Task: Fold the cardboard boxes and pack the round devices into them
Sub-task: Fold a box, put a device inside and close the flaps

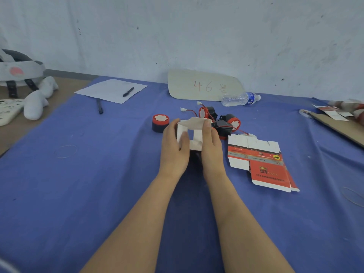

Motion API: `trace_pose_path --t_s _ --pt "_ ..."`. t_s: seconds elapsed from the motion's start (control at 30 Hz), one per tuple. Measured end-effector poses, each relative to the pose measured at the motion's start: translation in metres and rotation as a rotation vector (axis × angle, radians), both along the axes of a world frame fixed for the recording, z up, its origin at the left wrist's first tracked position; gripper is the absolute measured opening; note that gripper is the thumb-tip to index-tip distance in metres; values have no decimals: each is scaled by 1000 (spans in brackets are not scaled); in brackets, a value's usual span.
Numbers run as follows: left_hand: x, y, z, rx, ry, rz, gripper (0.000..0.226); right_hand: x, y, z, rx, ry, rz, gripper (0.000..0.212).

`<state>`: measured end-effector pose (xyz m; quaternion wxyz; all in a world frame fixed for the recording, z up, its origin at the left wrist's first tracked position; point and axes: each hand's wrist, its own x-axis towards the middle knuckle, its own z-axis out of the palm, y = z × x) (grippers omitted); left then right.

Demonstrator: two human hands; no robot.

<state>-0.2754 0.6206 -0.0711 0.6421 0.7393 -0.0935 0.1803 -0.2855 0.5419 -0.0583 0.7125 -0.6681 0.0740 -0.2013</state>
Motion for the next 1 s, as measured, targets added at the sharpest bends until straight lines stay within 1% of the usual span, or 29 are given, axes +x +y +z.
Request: trace_pose_path --t_s 0.07,0.1,0.13,0.23,0.27,0.33,0.4,0.47,0.57,0.67,0.73,0.8,0.83,0.9,0.93,1.0 --pt "1 2 -1 5 17 10 37 -1 0 7 45 57 43 52" --pt "2 2 -2 3 22 9 37 0 -2 10 61 89 69 56" --pt "2 2 -3 -1 27 8 37 0 -4 12 63 116 100 54" --pt "3 3 -2 -37 62 0 36 -2 -10 14 33 127 186 30" --pt "3 4 0 -71 82 -12 35 -2 -13 13 4 108 199 23" --pt "3 4 4 -218 144 -64 35 -2 -17 9 -70 64 222 13" --pt "2 4 8 -384 216 -109 36 -2 -20 6 -150 26 245 19" --pt "1 5 10 -473 238 -104 37 -2 -22 3 -248 -11 242 19" --pt "-1 6 10 -433 193 -91 34 0 -24 0 -353 -40 198 20" --pt "-3 6 15 -437 201 -96 34 2 -21 -2 -408 -71 114 17" --pt "1 6 17 -454 207 -48 41 3 -17 -2 -380 -96 46 12" --pt "3 6 17 -402 240 11 47 3 -13 -1 -305 -116 -30 11" --pt "4 6 15 -395 277 1 47 3 -12 -1 -268 -122 -55 9" --pt "2 2 13 -411 353 -116 48 5 -10 -2 -252 -111 -65 11" --pt "0 0 12 -423 371 -171 52 5 -8 -4 -280 -100 -47 13" --pt "1 0 11 -448 392 -182 57 6 -6 -6 -374 -64 -1 18"
